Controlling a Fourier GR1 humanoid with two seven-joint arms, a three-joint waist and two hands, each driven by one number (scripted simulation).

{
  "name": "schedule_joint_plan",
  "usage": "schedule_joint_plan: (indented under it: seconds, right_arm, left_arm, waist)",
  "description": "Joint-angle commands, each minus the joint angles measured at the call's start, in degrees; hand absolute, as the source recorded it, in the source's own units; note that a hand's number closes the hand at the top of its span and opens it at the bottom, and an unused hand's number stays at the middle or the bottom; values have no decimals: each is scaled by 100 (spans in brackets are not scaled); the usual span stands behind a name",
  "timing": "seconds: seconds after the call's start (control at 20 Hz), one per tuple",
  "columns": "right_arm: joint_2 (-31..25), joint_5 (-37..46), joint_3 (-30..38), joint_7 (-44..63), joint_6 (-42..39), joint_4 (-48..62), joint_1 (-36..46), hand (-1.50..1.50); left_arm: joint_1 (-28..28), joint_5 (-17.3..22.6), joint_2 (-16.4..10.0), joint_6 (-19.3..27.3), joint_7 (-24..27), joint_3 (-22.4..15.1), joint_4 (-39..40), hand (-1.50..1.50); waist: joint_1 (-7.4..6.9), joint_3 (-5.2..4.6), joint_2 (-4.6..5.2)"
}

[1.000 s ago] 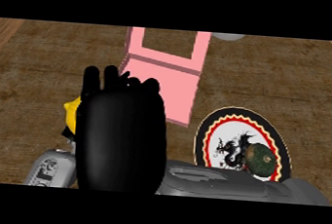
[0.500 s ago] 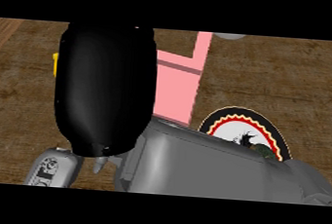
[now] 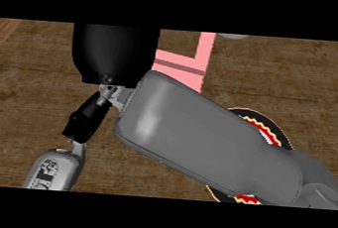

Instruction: Pick the lemon from the plate and place it in the cardboard box

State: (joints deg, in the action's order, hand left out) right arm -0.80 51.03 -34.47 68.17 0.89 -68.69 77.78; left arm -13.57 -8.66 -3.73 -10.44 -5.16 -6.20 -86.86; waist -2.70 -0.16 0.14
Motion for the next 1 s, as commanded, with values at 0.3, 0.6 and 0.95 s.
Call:
schedule_joint_plan:
  seconds: [0.3,0.6,0.95]
  right_arm:
    - [77,-200,-139,191,1252,1735,-232,150]
    - [77,-886,395,80,1986,1925,-799,-150]
    - [78,-1345,218,-775,3238,2218,-1162,-150]
  left_arm:
    - [-172,68,-26,-21,-9,159,123,0]
    - [-158,82,33,-65,0,78,88,0]
    - [24,92,-3,-156,-54,12,-113,0]
  waist:
    - [-28,4,57]
    - [-98,10,84]
    - [-109,13,60]
